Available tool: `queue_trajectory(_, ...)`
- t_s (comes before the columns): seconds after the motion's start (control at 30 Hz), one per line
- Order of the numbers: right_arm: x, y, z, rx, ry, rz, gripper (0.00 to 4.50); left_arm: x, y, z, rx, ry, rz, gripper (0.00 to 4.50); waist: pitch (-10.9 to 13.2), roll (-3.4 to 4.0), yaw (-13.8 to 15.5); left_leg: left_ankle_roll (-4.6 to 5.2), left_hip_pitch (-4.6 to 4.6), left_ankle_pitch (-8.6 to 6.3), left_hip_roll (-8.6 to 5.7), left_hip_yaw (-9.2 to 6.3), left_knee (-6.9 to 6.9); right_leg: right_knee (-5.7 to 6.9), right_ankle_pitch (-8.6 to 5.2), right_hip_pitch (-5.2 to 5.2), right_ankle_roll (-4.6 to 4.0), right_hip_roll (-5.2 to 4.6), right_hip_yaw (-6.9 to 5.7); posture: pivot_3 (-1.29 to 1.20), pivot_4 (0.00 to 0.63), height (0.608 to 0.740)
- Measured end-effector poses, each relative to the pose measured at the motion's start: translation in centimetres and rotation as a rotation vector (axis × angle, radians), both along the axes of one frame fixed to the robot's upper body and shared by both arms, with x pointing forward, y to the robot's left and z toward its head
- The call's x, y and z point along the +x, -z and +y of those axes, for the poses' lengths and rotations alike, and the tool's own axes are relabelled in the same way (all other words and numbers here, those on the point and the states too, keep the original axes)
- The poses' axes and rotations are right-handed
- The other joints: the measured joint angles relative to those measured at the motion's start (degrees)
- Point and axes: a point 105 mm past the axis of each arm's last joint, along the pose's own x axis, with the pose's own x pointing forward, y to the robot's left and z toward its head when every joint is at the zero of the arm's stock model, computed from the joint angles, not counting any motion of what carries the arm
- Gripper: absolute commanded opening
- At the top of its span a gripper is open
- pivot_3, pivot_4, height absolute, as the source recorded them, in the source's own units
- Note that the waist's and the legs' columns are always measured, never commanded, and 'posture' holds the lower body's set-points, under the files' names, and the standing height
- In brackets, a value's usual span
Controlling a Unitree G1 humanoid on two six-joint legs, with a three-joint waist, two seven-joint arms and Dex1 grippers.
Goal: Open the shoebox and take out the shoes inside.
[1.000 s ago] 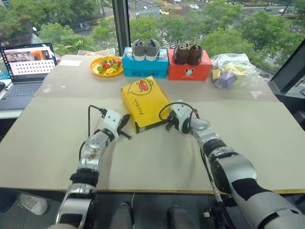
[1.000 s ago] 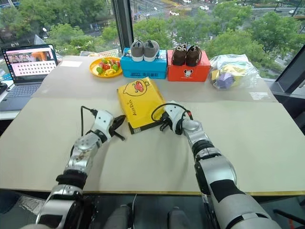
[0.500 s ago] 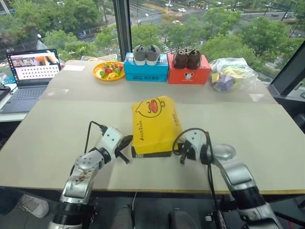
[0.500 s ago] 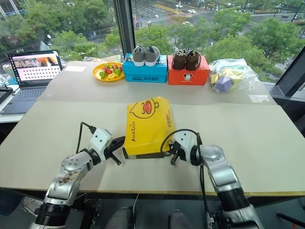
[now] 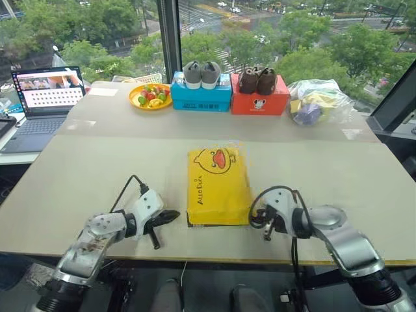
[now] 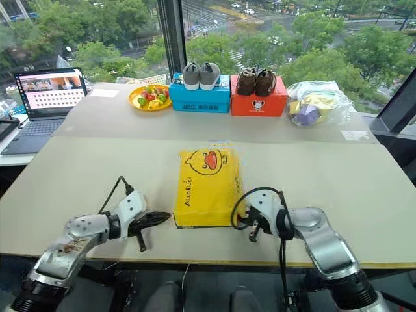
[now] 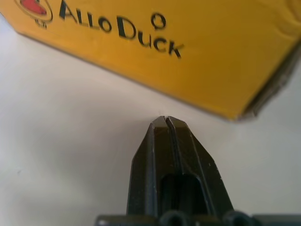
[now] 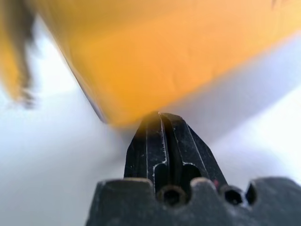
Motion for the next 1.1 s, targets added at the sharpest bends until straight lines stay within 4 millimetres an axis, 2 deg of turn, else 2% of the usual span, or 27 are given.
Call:
queue_trajectory(0.1, -0.3, 0.3, -3.5, -0.07, -0.007, 0.042, 0.24, 0.7, -0.3, 1.6, 0.034, -0.028, -0.01, 0.0, 0.0, 0.0, 0.3, 0.05, 0.16, -0.05, 0.01, 0.0, -0.02, -0.31, -0.02, 0.07, 0.03, -0.04, -0.06, 0.0, 0.15, 0.739)
queue_trajectory(0.13, -0.2, 0.2, -5.8, -0.107, 0.023, 0.056, 0.24, 1.1, -0.5, 3.0, 0.051, -0.065, -0.014, 0.0, 0.0, -0.05, 0.4, 0.04, 0.16, -0.06, 0.01, 0.03, -0.04, -0.44, -0.02, 0.09, 0.02, -0.1, -0.07, 0.0, 0.15, 0.739)
queue_trajectory(0.23, 0.9, -0.1, -9.1, -0.115, 0.109, 0.054, 0.24, 1.9, -1.1, 4.9, 0.018, -0.138, -0.015, 0.0, -0.2, -0.38, 0.5, 0.09, 0.13, -0.1, -0.15, 0.26, -0.04, -0.51, 0.02, 0.09, 0.02, -0.47, -0.12, 0.0, 0.15, 0.739)
queue_trajectory(0.27, 1.4, -0.3, -10.5, -0.109, 0.157, 0.056, 0.74, 2.0, -1.4, 5.3, -0.008, -0.151, -0.013, 0.51, -0.2, -0.42, 0.5, 0.11, 0.12, -0.12, -0.21, 0.39, 0.0, -0.51, 0.05, 0.08, 0.01, -0.62, -0.12, 0.0, 0.15, 0.739)
queue_trajectory(0.3, 1.8, -0.6, -11.6, -0.095, 0.2, 0.06, 0.93, 2.1, -1.9, 5.5, -0.033, -0.155, -0.014, 0.7, -0.1, -0.47, 0.5, 0.12, 0.07, -0.12, -0.24, 0.5, 0.0, -0.51, 0.1, 0.06, 0.0, -0.74, -0.13, 0.0, 0.15, 0.739)
queue_trajectory(0.33, 2.1, -1.1, -13.0, -0.069, 0.258, 0.068, 1.34, 2.1, -2.6, 5.9, -0.061, -0.152, -0.021, 1.13, -0.1, -0.47, 0.5, 0.14, -0.08, -0.13, -0.24, 0.65, -0.01, -0.51, 0.18, -0.08, -0.04, -0.84, -0.15, 0.0, 0.15, 0.739)
queue_trajectory(0.37, 2.2, -1.6, -13.2, -0.04, 0.266, 0.074, 1.68, 2.1, -3.2, 6.0, -0.068, -0.146, -0.027, 1.51, -0.1, -0.47, 0.5, 0.15, -0.14, -0.12, -0.22, 0.7, -0.01, -0.51, 0.25, -0.13, -0.09, -0.83, -0.14, 0.0, 0.15, 0.739)
queue_trajectory(0.53, 2.6, -4.8, -10.8, 0.06, 0.142, 0.059, 3.33, 2.3, -6.5, 4.5, -0.121, -0.046, -0.075, 3.23, -0.1, -0.46, 0.0, 0.21, -0.28, -0.08, -0.12, 0.7, -0.18, -0.46, 0.36, -0.07, 0.12, -0.62, -0.13, 0.0, 0.15, 0.739)
queue_trajectory(0.67, 2.8, -6.7, -9.6, 0.079, 0.095, 0.044, 4.46, 1.4, -7.8, 4.2, -0.145, 0.004, -0.033, 4.29, 0.0, -0.44, -0.5, 0.61, -0.44, 0.17, -0.07, 0.7, -0.35, -0.42, 0.43, -0.38, 0.37, -0.53, -0.09, 0.0, 0.15, 0.739)
queue_trajectory(0.73, 3.0, -8.6, -8.3, 0.092, 0.049, 0.001, 4.5, 0.7, -9.8, 3.9, -0.14, 0.064, -0.02, 4.46, 0.0, -0.43, -0.4, 0.63, -0.77, 0.19, -0.01, 0.67, -0.34, -0.34, 0.43, -0.77, 0.36, -0.41, -0.08, 0.0, 0.15, 0.739)
queue_trajectory(0.83, 3.2, -9.5, -7.5, 0.095, 0.025, -0.02, 4.5, 0.2, -12.4, 3.6, -0.129, 0.104, -0.039, 4.46, 0.0, -0.41, -0.1, 0.63, -0.78, 0.19, -0.01, 0.66, -0.33, -0.37, 0.42, -0.76, 0.35, -0.41, -0.08, 0.0, 0.15, 0.739)
queue_trajectory(0.93, 3.6, -9.0, -6.5, 0.08, 0.008, -0.034, 4.5, -1.0, -15.6, 2.8, -0.136, 0.157, -0.037, 4.46, 0.1, -0.55, 0.0, 0.63, -0.86, 0.19, -0.05, 0.66, -0.3, -0.38, 0.41, -0.77, 0.38, -0.43, -0.08, 0.0, 0.15, 0.739)
queue_trajectory(1.0, 3.9, -8.1, -6.0, 0.06, -0.006, -0.025, 4.5, -2.2, -16.9, 2.3, -0.108, 0.188, -0.031, 4.46, 0.2, -0.54, 0.0, 0.64, -0.91, 0.2, -0.05, 0.67, -0.28, -0.4, 0.41, -0.8, 0.39, -0.44, -0.06, 0.0, 0.15, 0.739)
queue_trajectory(1.1, 4.0, -6.9, -6.4, 0.047, 0.007, 0.033, 3.77, -3.6, -17.7, 1.8, -0.075, 0.208, 0.008, 4.5, 0.3, -0.44, 0.0, 0.65, -0.9, 0.21, -0.05, 0.67, -0.28, -0.33, 0.4, -0.82, 0.39, -0.41, -0.06, 0.0, 0.15, 0.739)
